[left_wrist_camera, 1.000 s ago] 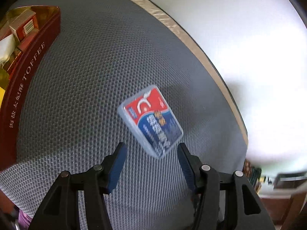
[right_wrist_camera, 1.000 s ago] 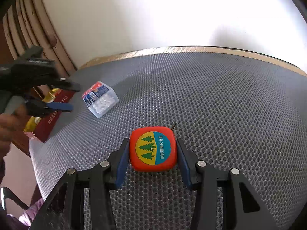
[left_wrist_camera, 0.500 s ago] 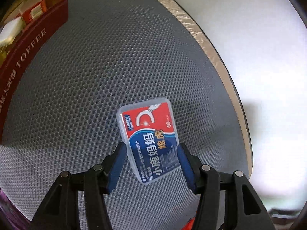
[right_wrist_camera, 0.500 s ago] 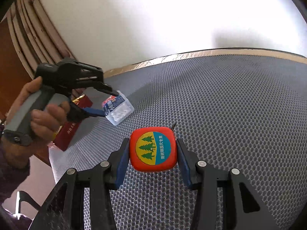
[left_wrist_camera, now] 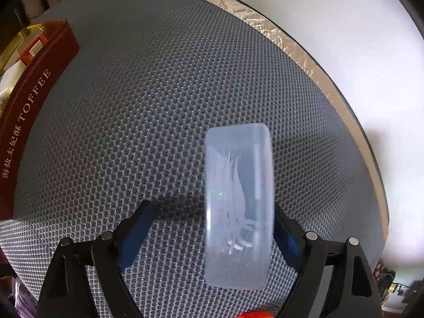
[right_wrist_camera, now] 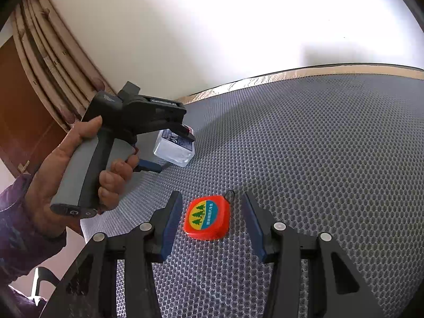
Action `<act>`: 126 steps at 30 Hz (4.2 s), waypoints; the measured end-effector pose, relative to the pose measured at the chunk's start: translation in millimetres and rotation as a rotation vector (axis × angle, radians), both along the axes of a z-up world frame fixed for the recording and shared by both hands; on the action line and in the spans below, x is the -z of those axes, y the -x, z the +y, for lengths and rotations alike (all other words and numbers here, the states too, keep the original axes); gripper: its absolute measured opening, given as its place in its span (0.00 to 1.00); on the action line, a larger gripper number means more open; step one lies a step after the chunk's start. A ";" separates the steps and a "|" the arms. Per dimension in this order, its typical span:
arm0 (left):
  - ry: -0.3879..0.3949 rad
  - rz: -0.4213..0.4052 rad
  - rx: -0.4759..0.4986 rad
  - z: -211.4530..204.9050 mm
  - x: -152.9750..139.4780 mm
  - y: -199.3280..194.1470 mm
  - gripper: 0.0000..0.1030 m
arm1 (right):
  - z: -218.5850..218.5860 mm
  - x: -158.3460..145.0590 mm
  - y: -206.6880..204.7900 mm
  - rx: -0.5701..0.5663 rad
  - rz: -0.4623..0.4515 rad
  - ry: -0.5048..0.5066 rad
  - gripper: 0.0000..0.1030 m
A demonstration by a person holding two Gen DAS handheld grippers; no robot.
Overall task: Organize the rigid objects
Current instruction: 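Grasp the clear case with the left gripper while the right gripper holds the tape measure, then carry the clear case over the tin with the left gripper and release it, then carry the orange tape measure into the tin and open the right gripper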
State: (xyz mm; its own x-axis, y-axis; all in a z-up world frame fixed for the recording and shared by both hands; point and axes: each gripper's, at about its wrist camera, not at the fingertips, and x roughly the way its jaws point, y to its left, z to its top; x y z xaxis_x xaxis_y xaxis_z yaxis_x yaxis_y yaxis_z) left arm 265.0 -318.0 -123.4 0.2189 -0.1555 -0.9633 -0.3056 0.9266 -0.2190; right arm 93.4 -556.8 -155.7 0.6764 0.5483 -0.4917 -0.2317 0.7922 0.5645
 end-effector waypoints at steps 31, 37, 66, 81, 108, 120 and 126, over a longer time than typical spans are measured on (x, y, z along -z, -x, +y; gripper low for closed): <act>0.241 -0.138 0.227 169.6 -74.2 142.0 0.33 | 98.5 -12.3 -25.0 -0.051 0.079 0.325 0.43; 0.165 -0.186 0.101 262.2 -96.7 144.4 0.33 | 117.6 -22.8 -24.3 -0.067 0.079 0.208 0.43; -0.068 -0.214 0.216 337.8 -54.1 37.1 0.39 | 159.0 13.4 -50.5 -0.033 0.131 0.238 0.44; -0.243 -0.405 0.131 360.1 -103.7 146.1 0.55 | 162.2 15.1 -52.2 -0.033 0.140 0.243 0.44; -0.281 -0.461 0.190 346.5 -74.8 209.7 0.55 | 329.8 -90.8 -91.5 -0.372 0.114 0.025 0.43; -0.271 -0.399 0.162 358.6 -67.5 204.4 0.55 | 404.0 -72.8 -106.3 -0.412 0.133 0.094 0.43; -0.281 -0.383 0.163 357.2 -65.7 203.7 0.55 | 410.9 -67.4 -111.9 -0.406 0.147 0.096 0.43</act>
State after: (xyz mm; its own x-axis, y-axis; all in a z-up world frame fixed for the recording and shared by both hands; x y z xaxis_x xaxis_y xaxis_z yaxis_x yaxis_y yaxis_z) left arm 61.3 39.3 -57.8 0.5591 0.0369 -0.8283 -0.0982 0.9949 -0.0220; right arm 205.3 -145.9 -88.3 0.3351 0.7022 -0.6282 -0.4576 0.7041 0.5430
